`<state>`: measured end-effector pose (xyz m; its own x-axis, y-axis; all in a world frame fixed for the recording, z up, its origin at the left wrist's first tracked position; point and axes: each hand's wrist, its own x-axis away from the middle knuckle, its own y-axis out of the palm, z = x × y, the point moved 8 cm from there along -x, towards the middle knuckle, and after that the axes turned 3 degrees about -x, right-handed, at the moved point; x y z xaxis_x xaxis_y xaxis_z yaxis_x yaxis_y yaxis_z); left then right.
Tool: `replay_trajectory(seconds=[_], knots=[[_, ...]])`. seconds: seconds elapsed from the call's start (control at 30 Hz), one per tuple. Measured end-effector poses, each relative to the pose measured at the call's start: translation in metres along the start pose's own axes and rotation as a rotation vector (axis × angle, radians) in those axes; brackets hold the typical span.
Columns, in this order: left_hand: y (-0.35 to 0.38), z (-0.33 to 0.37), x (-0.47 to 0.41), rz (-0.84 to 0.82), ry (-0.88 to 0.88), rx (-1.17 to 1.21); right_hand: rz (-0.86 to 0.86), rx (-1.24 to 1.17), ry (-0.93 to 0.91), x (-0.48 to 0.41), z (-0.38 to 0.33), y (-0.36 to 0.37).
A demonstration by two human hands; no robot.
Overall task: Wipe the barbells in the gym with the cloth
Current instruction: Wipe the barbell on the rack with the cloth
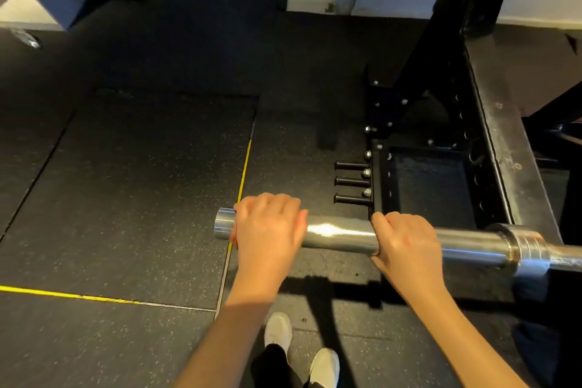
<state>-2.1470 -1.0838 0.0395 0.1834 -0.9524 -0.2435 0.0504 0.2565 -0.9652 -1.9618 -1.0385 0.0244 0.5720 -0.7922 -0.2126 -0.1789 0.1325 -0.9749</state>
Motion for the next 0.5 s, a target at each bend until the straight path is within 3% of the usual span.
replay_trajectory(seconds=[0.07,0.17,0.3,0.4,0.5], knots=[[-0.001,0.017,0.002,-0.010,-0.042,0.034,0.043,0.015,0.036,0.004,0.001,0.003],[-0.002,0.045,0.007,0.001,0.046,0.176,0.096,0.028,0.051,0.005,0.002,0.004],[-0.003,-0.008,0.003,0.037,-0.058,0.225,0.083,0.004,0.050,0.007,0.001,0.000],[-0.004,-0.020,0.007,0.060,-0.156,0.174,-0.150,0.011,0.058,-0.003,-0.003,-0.005],[-0.001,0.013,0.008,0.038,-0.110,0.245,-0.610,-0.038,0.036,-0.025,-0.010,0.009]])
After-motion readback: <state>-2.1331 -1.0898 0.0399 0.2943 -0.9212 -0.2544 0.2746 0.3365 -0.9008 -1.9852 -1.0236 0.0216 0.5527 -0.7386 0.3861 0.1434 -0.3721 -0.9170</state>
